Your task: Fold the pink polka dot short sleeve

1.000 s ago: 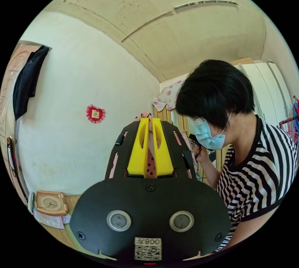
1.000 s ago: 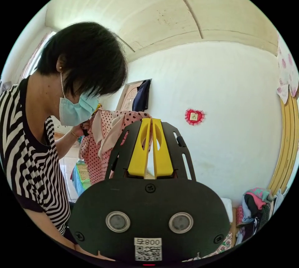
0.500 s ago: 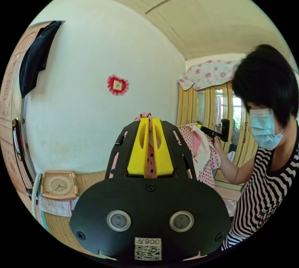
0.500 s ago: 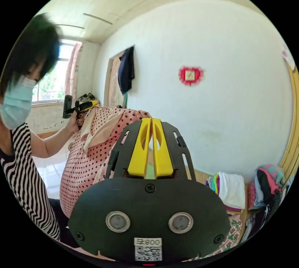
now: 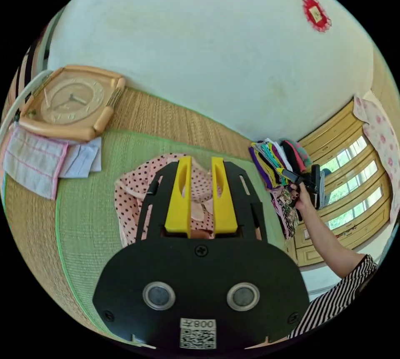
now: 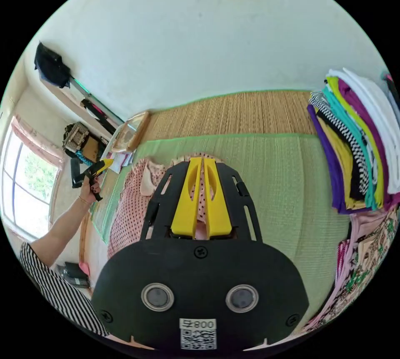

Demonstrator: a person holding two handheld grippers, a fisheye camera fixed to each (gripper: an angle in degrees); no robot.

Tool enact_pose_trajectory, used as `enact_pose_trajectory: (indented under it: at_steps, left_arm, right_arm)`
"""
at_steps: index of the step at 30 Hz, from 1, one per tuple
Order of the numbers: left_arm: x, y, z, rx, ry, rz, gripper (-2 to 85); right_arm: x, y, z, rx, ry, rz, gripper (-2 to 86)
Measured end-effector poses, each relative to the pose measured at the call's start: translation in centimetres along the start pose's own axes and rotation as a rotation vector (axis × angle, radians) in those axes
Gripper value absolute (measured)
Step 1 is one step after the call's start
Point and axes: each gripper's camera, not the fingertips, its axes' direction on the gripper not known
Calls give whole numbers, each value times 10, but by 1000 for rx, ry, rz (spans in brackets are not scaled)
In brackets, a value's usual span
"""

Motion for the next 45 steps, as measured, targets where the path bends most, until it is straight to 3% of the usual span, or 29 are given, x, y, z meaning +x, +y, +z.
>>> enact_pose_trajectory:
  at_steps: [6, 15, 20, 25, 33, 40, 45]
  left_arm:
    - [-10, 78, 54, -113, -87, -32, 82]
    - [35, 84, 135, -209, -233, -37, 79]
    - [62, 100, 174, -256, -326, -45, 67]
    - [99, 108, 188, -250, -247, -27, 74]
    - [197, 74, 248, -203, -159, 117, 78]
    - [232, 50, 314, -197, -150, 81, 75]
    - [245, 51, 339, -218, -202, 72, 48]
  right_arm:
    - [-53, 119, 112, -141, -27, -80, 5]
    - [-146, 217, 236, -380, 216, -149, -3]
    - [-161, 268, 218, -330, 180, -96, -3]
    - [-175, 322, 183, -294, 194, -14, -2]
    - [-267, 314, 143, -113, 140, -53, 0]
    - [-363, 248, 224, -198, 186, -153, -3]
    - [-363, 228, 246, -217, 217, -85, -3]
